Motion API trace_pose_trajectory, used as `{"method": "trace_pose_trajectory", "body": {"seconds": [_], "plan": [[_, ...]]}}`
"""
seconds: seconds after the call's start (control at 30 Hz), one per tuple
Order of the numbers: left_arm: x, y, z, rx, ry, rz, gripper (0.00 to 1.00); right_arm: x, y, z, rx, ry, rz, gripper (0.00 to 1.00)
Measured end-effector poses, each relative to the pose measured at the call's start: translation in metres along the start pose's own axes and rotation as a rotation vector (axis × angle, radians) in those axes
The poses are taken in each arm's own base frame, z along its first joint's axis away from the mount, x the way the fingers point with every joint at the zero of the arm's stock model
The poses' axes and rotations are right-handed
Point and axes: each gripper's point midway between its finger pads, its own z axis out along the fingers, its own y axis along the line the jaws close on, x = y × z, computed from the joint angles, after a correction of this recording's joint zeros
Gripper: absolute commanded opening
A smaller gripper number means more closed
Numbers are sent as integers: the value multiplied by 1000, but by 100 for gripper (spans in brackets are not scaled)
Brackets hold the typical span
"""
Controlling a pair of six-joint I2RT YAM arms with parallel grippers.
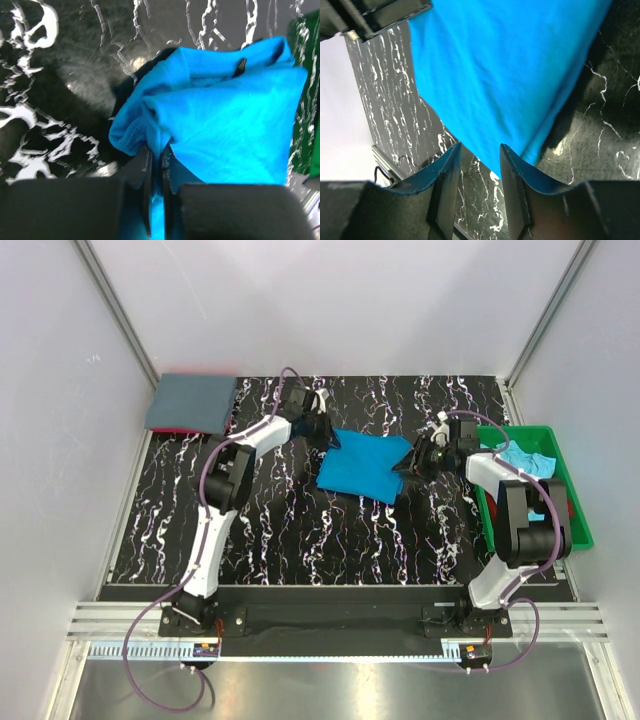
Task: Fold and stack the t-shirts
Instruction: Neatly place the folded tshirt to the corner
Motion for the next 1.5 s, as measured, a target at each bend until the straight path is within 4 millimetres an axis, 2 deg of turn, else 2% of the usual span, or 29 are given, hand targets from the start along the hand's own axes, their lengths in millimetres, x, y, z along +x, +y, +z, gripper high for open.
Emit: {"method": "trace_pose_trajectory", "body": {"seconds": [0.17,0.27,0.37,0.57,0.67,0.9,1.0,1.3,1.5], "plan": [[5,-9,2,3,16,-2,0,-2,9,-10,-13,-26,-17,45],[11,-7,-8,-35,31,-12,0,-4,14,-15,-20,-41,-27,45],[14,-6,-28,-87,47,-15,0,-5,17,-16,-23,-47,-30,45],[-10,-10,-81,-195,-22,31,0,-5,15,-16,-16,-50,-27,46],[-21,-8,-99,-255,-58,54,0,-6,14,-16,-9,-54,-26,46],[-19,32,-121,-451,-46,80,0,-7,12,-16,2,-60,-25,46],[-25,50,-135,-534,-46,119,0,-7,11,-16,7,-63,-24,46],[-72,96,-206,-741,-131,230,0,-7,11,-16,8,-63,-22,47],[-93,120,-242,-877,-171,271,0,-8,11,-16,11,-66,-16,47]]}}
